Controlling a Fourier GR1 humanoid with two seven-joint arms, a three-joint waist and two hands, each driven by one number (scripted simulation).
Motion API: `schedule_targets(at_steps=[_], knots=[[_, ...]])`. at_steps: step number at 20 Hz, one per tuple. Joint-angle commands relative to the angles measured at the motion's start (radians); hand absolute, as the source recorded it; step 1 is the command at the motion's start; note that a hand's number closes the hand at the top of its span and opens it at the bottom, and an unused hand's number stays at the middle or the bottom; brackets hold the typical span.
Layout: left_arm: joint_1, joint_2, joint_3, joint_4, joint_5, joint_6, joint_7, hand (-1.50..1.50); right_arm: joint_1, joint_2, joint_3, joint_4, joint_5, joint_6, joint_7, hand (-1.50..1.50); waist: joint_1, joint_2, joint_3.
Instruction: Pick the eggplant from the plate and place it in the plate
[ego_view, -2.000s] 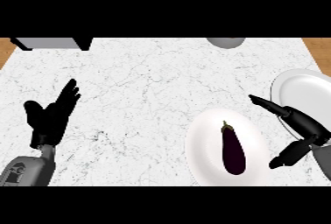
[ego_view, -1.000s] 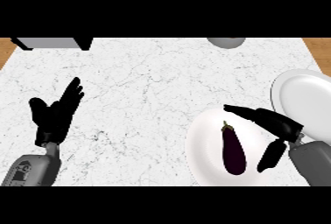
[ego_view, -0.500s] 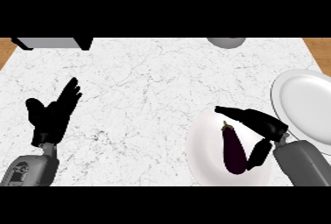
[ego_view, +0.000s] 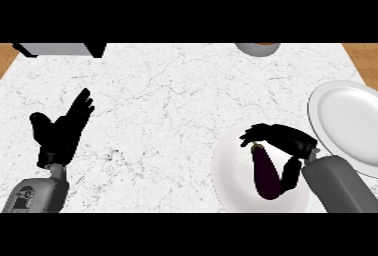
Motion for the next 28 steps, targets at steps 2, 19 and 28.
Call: schedule_targets(at_steps=[2,19,28], knots=[[-0.021,0.012,0.030,0.073,0.004,-0.039,-0.054,0.00,0.034,0.033,0.056,-0.020,0.038,-0.003,-0.074,1.50,-0.002,0.009,0.009],[0.011,-0.004,0.039,0.004,-0.013,-0.020,0.004,0.00,0.147,0.208,-0.083,-0.304,0.220,-0.313,0.437,1.50,-0.027,0.001,0.007],[0.028,-0.020,0.036,0.004,-0.019,-0.013,-0.008,0.00,0.176,0.235,-0.178,-0.656,0.409,-0.610,0.616,1.50,-0.030,0.000,0.008]])
